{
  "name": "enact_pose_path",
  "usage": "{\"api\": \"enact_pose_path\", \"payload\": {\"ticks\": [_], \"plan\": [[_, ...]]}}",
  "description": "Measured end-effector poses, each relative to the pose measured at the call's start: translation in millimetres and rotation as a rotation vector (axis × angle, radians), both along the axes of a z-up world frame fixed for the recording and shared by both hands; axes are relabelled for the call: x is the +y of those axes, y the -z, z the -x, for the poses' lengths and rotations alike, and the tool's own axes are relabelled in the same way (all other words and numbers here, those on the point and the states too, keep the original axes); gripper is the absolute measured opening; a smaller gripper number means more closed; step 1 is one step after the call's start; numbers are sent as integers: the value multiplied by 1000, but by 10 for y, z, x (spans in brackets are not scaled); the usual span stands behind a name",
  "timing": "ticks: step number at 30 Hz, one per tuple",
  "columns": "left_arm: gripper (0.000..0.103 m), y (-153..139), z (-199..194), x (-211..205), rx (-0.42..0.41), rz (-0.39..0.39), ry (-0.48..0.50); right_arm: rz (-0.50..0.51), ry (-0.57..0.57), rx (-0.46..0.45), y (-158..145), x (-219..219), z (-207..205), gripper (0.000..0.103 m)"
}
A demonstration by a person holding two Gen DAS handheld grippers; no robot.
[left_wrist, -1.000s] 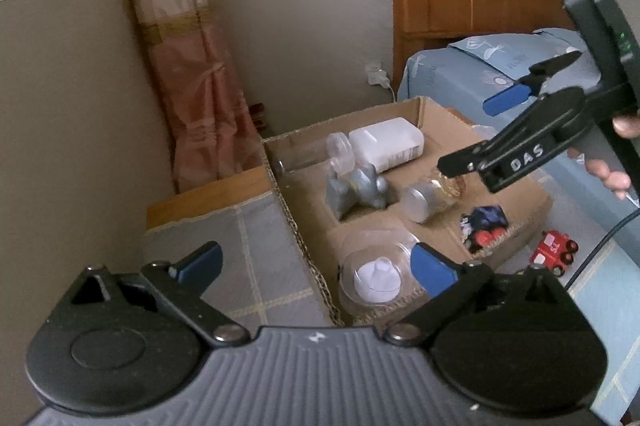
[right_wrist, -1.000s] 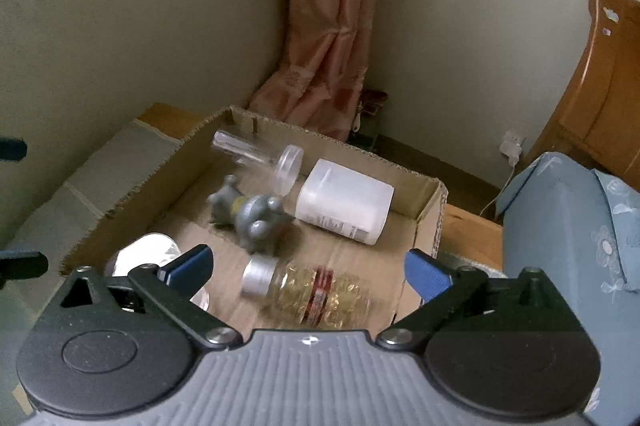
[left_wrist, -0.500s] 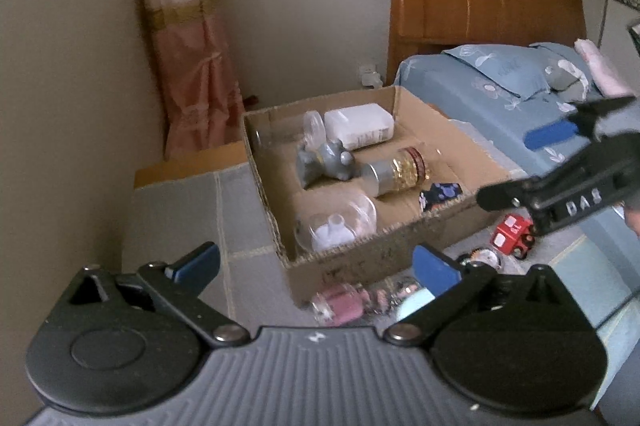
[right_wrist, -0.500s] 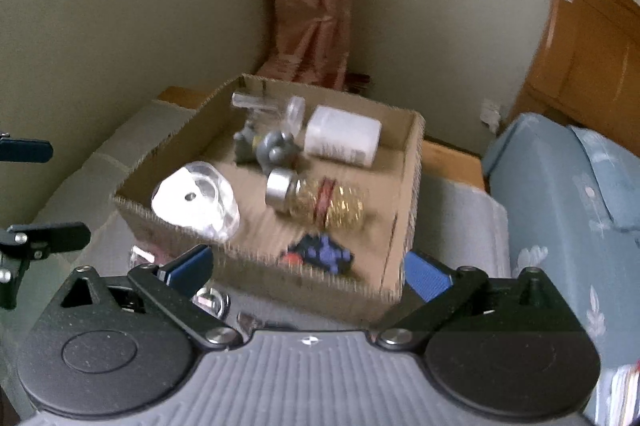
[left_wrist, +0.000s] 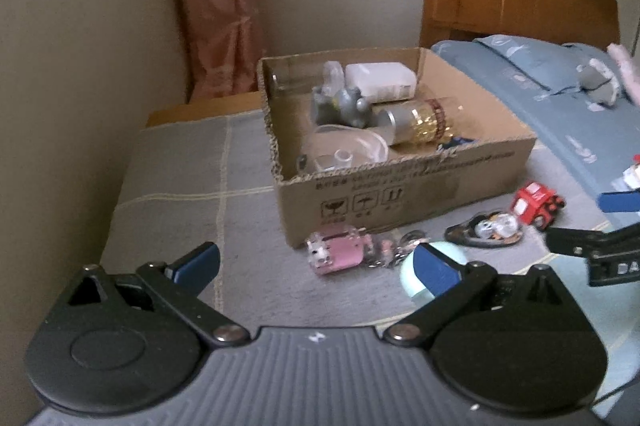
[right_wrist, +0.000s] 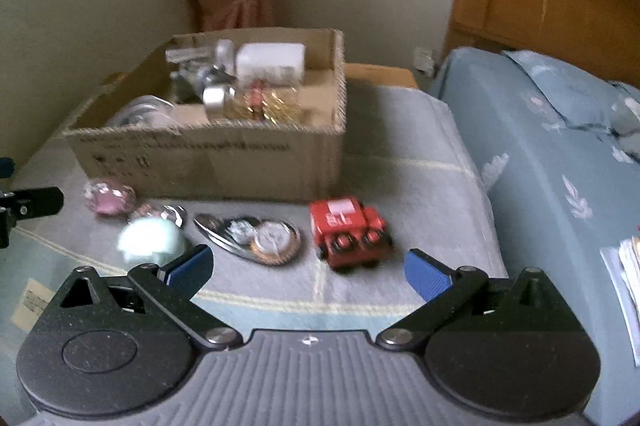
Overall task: Organize rigid objects
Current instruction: 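Grasp the pink keychain bottle with the left gripper while the right gripper grasps the red S.L truck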
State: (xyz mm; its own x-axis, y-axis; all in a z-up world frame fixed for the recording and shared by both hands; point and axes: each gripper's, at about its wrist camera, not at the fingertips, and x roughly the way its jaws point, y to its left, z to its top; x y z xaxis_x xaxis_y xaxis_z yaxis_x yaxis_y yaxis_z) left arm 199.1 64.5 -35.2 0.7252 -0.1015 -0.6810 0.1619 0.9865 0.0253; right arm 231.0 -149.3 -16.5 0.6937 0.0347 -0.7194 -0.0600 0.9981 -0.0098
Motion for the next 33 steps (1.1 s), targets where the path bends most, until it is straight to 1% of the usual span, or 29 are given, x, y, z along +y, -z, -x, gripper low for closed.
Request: {"api": "enact_pose_path", "payload": {"ticks": [3, 5, 8, 12, 15, 22, 24, 26, 30, 31, 33], "plan": [[102, 91, -13, -33, 2, -22, -13, -21, 27, -1, 67, -74, 21, 103], [102, 145, -48, -45, 15, -22, -26, -23, 49, -3, 113, -126, 5, 103], [102, 226, -82, -39, 32, 5, -49, -29, 71, 9, 178, -198, -36, 103], [102, 305, -132, -27, 48, 63, -72, -35, 96, 24, 266, -288, -99, 103], [102, 344, -196, -39, 51, 70, -74, -28, 105, 28, 310, -330, -157, 103], [102, 463, -364, -61, 76, 71, -86, -3, 100, 67, 471, -364, -268, 103], [102, 493, -406, -48, 84, 82, -95, 1, 95, 75, 499, -362, -283, 103], [102, 509, -450, -34, 85, 99, -104, 17, 85, 66, 516, -347, -280, 103], [102, 549, -522, -15, 89, 142, -111, 15, 70, 54, 526, -347, -267, 103], [102, 566, -539, -14, 95, 144, -115, 15, 68, 51, 528, -347, -261, 103], [102, 607, -568, -19, 100, 119, -138, 15, 66, 47, 527, -354, -261, 103]]}}
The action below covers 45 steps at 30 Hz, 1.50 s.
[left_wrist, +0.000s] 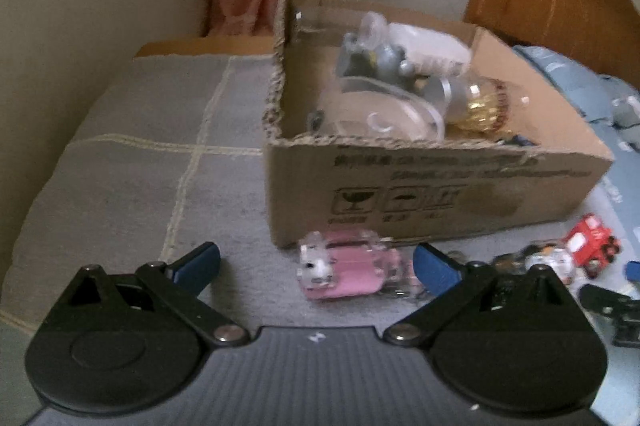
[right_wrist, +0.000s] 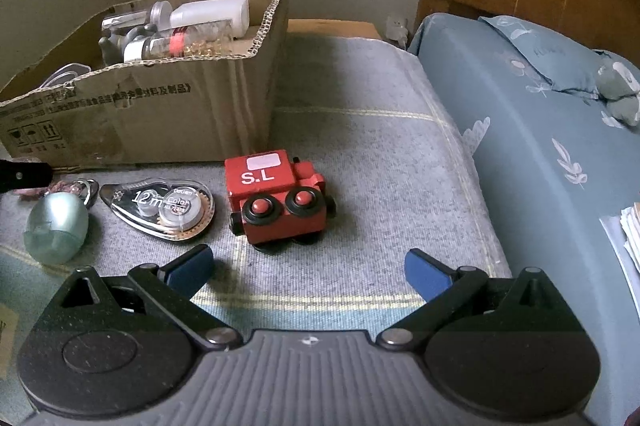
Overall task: Organize rigid objects
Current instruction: 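Grasp the pink keychain bottle with the left gripper while the right gripper grasps the red S.L truck, then carry the pink bottle into the box while the right gripper places the red truck there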
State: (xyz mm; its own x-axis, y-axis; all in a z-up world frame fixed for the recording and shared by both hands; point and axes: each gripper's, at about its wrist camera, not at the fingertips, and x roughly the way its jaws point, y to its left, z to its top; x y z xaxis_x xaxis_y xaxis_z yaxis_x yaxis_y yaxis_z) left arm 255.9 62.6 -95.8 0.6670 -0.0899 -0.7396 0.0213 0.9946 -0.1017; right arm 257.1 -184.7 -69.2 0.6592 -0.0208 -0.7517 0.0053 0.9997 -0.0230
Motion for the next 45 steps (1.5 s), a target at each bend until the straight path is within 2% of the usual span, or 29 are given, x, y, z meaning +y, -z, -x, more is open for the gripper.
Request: {"api": "enact_pose_path", "payload": {"ticks": [9, 13, 15, 17, 18, 20, 22, 31, 32, 37, 39, 42, 45], "plan": [[102, 50, 120, 166, -14, -105, -29, 0, -10, -16, 6, -14, 13, 103], [99, 45, 146, 173, -21, -102, -52, 1, -13, -21, 11, -9, 19, 103], [94, 34, 142, 137, -29, -105, -44, 2, -14, -24, 14, -8, 23, 103], [77, 7, 144, 101, -35, -99, -29, 2, -18, -27, 16, -9, 24, 103], [73, -7, 149, 83, -40, -92, -21, 2, -19, -29, 17, -11, 25, 103], [58, -27, 165, 36, -46, -96, -5, 2, -23, -31, 18, -14, 26, 103], [50, -40, 179, -7, -50, -94, 5, 3, -30, -33, 16, -22, 26, 103], [50, -39, 205, -7, -54, -95, 1, 5, -125, -49, 16, -46, -109, 102], [50, -38, 204, -11, -54, -95, 0, 3, -137, -54, 9, -50, -132, 100], [50, -41, 204, -15, -55, -94, 0, 5, -194, -80, -41, -44, -207, 70], [50, -39, 203, -11, -55, -94, -1, 3, -213, -83, -58, -31, -201, 62], [50, -41, 205, -14, -53, -94, -2, 19, -215, -80, -75, 3, -171, 62], [56, -43, 213, -39, -52, -112, -18, 11, -225, -79, -77, 5, -149, 62]]}}
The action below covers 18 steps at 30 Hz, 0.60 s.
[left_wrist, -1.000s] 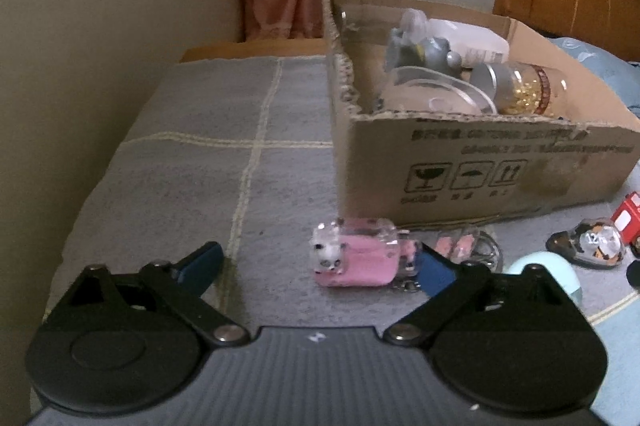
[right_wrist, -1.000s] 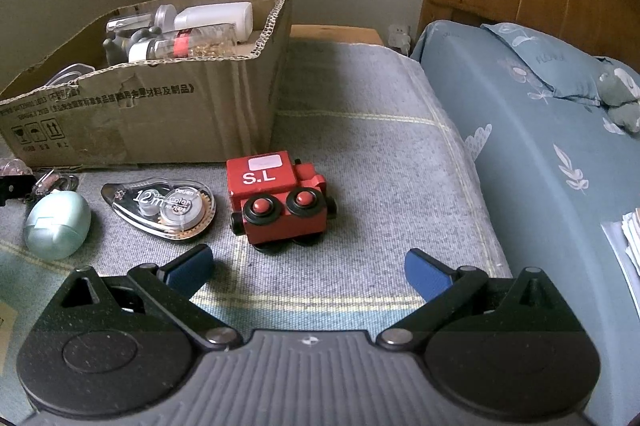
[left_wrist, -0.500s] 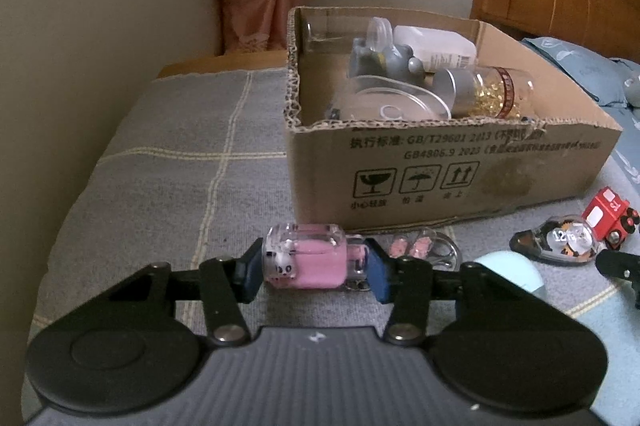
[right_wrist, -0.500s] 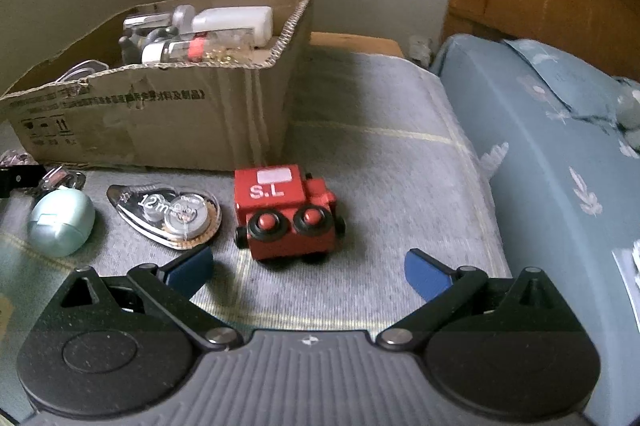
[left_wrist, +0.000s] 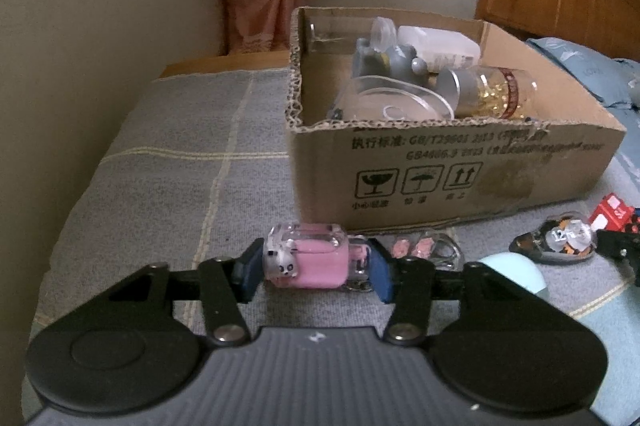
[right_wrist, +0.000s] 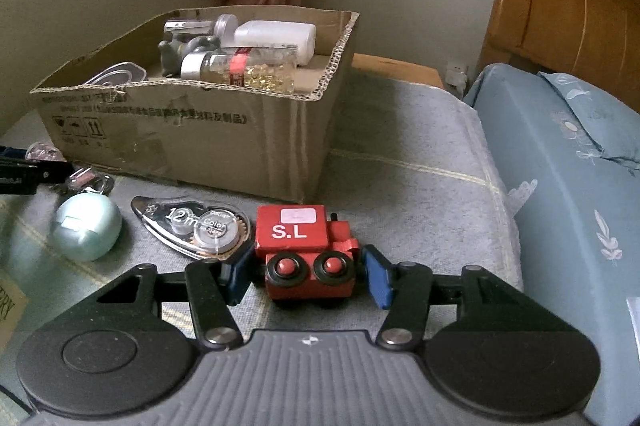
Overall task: Organize rigid objects
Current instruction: 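Carry the pink bottle into the box while the right gripper places the red truck there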
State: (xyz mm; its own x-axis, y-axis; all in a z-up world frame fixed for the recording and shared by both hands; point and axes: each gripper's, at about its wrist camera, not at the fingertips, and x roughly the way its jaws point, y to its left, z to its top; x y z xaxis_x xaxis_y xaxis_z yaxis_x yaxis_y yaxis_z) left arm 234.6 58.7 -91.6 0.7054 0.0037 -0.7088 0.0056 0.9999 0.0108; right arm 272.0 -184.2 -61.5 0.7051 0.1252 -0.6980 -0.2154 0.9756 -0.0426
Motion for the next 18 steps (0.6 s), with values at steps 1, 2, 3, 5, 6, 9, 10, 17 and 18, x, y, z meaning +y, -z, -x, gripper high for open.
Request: {"api": "enact_pose_path", "payload": {"ticks": [1, 2, 3, 5, 6, 9, 10, 17, 18], "plan": [[56, -3, 1, -13, 1, -4, 1, -1, -1, 0, -1, 0, -7, 63], [56, -6, -2, -13, 4, -6, -1, -1, 0, 0, -1, -4, -17, 63], [56, -10, -6, -16, 9, -4, -6, -2, 7, 1, 2, -7, -36, 64], [56, -12, -13, -19, 20, 5, -17, -8, 6, 2, 7, -9, -67, 64], [56, -14, -10, -20, 24, 8, -23, -9, 5, 2, 7, -5, -75, 64], [50, -18, 15, -31, 25, 16, -7, -6, -4, 9, -4, 10, -81, 61], [50, -18, 17, -27, 26, 16, 3, -1, -5, 11, -8, 17, -77, 61], [50, -85, -16, 48, 92, -2, 123, 42, -64, 0, -160, 33, 40, 61], [50, -109, -15, 61, 107, -3, 145, 46, -70, -2, -193, 29, 56, 61]]}}
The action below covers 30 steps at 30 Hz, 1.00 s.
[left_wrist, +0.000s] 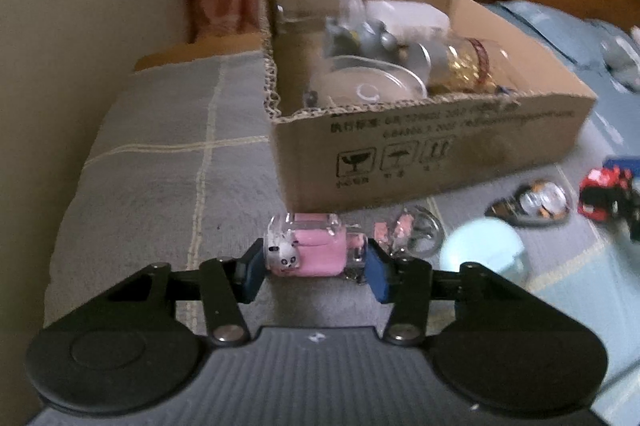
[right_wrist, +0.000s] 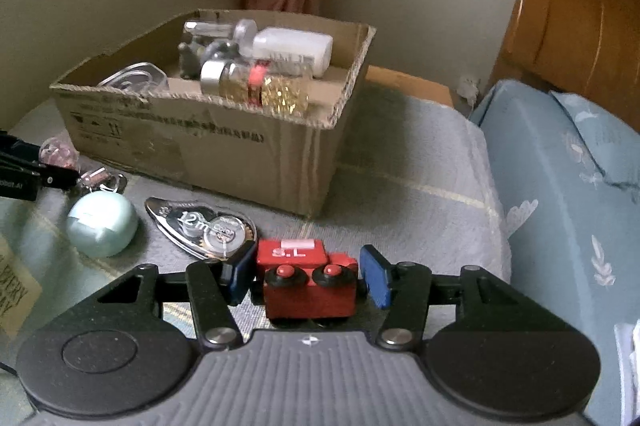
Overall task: Organize rigid objects
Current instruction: 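Carry the pink bottle into the box while the right gripper places the red truck there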
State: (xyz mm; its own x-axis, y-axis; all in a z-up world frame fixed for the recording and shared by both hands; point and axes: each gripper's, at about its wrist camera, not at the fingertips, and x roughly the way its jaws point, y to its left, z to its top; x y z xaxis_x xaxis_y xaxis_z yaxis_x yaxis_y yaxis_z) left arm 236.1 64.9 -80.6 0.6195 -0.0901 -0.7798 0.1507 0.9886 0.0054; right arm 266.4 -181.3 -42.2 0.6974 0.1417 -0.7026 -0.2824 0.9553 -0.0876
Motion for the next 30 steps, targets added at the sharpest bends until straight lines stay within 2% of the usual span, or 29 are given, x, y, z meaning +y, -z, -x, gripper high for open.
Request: {"api": "enact_pose_path", "payload": {"ticks": [9, 18, 20, 24, 30], "plan": [[50, -392, 58, -22, 35, -41, 173, 2, -75, 0, -292, 5, 131, 61], [50, -804, 59, -57, 27, -63, 274, 39, -126, -29, -552, 71, 218, 61], [50, -926, 42, -47, 2, -24, 276, 42, -141, -37, -616, 84, 225, 61], [50, -1209, -19, -83, -65, -9, 285, 38, -163, -56, -736, 122, 192, 61], [50, -1493, -267, -207, -131, -30, 307, 15, -187, -82, -871, 201, 48, 61]]}}
